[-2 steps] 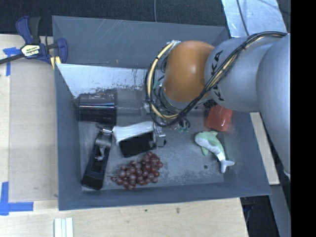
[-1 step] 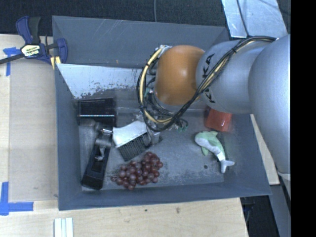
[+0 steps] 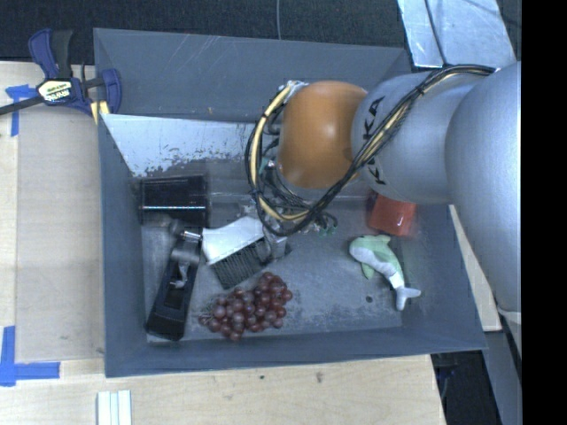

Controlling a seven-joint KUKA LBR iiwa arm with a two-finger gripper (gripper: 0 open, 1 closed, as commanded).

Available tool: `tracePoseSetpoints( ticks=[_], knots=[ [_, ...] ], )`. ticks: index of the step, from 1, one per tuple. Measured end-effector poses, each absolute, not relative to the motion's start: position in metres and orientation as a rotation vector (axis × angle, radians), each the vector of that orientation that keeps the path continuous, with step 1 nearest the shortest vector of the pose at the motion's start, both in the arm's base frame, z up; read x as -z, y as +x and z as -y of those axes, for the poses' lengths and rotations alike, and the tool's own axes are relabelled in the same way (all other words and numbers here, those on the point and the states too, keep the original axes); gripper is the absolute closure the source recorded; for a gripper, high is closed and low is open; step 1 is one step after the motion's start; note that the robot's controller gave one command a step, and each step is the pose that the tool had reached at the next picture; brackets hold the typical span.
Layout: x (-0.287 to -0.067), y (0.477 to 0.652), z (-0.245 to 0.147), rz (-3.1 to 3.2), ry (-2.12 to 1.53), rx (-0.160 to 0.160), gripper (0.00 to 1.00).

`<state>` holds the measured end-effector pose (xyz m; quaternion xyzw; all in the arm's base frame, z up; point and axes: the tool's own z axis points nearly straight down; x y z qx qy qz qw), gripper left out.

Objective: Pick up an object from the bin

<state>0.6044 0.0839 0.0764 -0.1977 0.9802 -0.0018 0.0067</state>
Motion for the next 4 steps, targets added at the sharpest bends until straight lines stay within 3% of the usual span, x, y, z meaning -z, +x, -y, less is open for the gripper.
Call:
tracePoseSetpoints(
  ticks=[4],
  knots=[
    [-0.0764, 0.6044, -0.0838, -3.067, -0.616, 0.005, 1.0]
  ],
)
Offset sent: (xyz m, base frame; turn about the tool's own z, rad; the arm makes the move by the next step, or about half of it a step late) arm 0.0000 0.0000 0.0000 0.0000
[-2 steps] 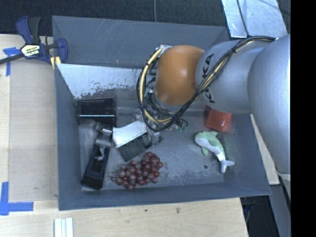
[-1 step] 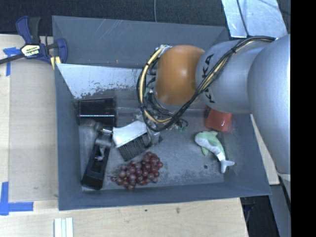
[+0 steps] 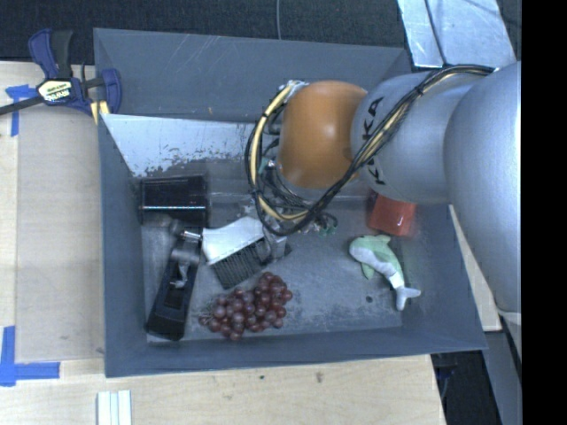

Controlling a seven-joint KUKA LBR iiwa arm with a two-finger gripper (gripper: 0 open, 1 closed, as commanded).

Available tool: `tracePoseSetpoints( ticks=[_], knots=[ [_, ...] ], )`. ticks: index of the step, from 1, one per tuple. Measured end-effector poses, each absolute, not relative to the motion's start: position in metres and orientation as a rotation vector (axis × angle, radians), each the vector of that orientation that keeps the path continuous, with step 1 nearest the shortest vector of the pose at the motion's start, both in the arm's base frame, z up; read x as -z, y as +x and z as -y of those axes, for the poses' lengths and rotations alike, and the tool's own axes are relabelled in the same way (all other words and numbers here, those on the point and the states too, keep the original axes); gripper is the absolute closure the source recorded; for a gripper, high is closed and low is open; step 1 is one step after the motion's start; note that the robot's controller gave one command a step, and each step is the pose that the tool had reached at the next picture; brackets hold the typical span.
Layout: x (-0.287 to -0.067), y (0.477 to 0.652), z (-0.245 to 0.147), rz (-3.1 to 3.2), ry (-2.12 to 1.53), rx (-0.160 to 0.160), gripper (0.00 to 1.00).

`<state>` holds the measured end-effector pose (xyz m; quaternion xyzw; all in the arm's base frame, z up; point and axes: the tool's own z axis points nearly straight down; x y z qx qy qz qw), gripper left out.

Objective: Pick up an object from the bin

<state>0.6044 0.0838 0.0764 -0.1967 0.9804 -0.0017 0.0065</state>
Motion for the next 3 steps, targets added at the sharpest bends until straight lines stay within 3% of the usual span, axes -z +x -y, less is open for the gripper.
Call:
tracePoseSetpoints(
  ticks=[3],
  knots=[
    [-0.0764, 0.6044, -0.0836, -3.068, -0.615, 0.005, 1.0]
  ],
)
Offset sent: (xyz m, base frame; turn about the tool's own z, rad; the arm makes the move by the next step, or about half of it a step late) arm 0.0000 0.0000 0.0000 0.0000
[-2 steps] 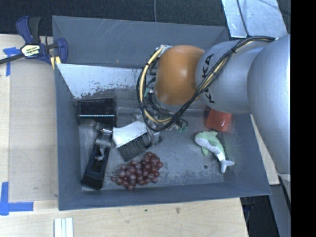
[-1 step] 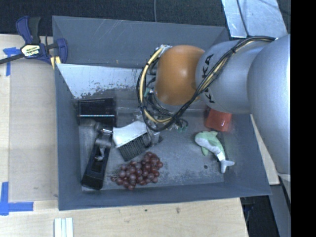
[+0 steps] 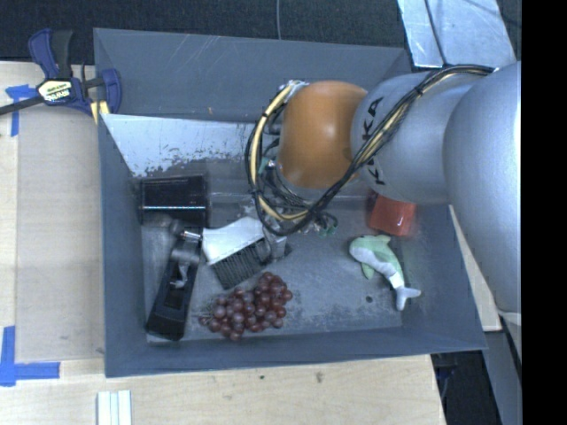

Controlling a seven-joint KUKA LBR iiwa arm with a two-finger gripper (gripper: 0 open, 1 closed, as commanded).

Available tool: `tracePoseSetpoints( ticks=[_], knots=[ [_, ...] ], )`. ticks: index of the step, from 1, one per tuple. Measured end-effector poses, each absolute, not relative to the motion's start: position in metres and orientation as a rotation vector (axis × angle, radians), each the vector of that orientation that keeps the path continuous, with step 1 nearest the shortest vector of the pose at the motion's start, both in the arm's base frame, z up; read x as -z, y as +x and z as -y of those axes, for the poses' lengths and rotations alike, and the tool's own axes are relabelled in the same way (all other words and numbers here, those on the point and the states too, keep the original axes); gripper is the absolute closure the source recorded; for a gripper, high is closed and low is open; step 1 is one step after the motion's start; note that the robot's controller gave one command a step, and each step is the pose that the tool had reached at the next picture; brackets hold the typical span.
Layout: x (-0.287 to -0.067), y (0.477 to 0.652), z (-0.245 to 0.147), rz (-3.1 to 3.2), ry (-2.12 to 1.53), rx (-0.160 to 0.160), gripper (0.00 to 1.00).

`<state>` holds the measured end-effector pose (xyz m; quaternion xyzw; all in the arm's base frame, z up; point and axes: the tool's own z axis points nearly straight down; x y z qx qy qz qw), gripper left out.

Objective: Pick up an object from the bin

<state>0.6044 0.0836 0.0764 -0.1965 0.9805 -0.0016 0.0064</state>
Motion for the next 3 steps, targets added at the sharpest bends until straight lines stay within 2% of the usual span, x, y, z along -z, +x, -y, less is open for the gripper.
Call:
tracePoseSetpoints(
  ticks=[3],
  knots=[
    [-0.0764, 0.6044, -0.0836, -3.068, -0.615, 0.005, 1.0]
  ],
)
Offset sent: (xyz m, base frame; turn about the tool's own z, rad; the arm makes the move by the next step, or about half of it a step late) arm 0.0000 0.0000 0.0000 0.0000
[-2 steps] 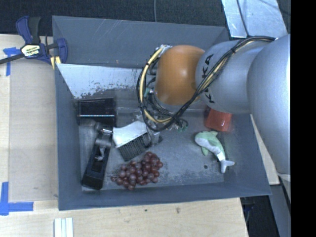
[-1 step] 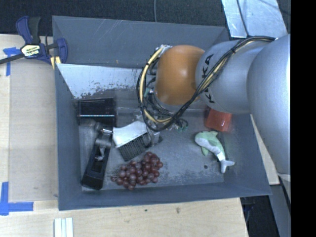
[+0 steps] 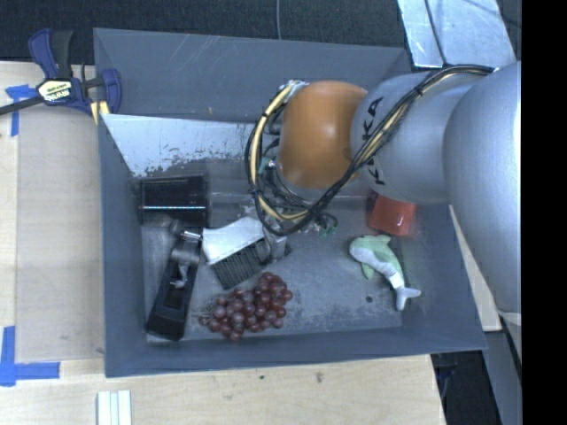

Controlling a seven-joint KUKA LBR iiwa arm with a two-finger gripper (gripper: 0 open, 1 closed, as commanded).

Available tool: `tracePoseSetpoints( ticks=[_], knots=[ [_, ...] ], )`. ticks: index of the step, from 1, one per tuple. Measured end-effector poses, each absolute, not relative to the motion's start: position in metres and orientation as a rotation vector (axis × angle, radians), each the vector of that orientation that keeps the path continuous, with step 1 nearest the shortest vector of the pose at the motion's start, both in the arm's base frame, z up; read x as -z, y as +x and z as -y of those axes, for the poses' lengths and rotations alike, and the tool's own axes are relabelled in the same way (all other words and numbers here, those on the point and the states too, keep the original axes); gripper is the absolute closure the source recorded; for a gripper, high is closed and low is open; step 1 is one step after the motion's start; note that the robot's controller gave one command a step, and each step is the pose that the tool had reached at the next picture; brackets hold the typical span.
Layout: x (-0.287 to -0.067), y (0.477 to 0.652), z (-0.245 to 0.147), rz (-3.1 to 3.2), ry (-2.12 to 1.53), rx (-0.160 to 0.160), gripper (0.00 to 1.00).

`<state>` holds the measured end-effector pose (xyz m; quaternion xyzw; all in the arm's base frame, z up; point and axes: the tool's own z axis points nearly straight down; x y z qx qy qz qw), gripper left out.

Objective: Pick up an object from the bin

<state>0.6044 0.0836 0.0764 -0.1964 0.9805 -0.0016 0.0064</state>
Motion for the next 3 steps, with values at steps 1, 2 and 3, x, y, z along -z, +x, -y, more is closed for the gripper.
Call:
tracePoseSetpoints(
  ticks=[1, 2, 3],
  knots=[
    [-0.125, 0.604, -0.059, -2.918, -1.085, 0.014, 1.0],
    [-0.125, 0.604, -0.059, -2.918, -1.085, 0.014, 1.0],
    [-0.169, 0.601, -0.059, -2.905, -1.126, 0.012, 1.0]
  ],
)
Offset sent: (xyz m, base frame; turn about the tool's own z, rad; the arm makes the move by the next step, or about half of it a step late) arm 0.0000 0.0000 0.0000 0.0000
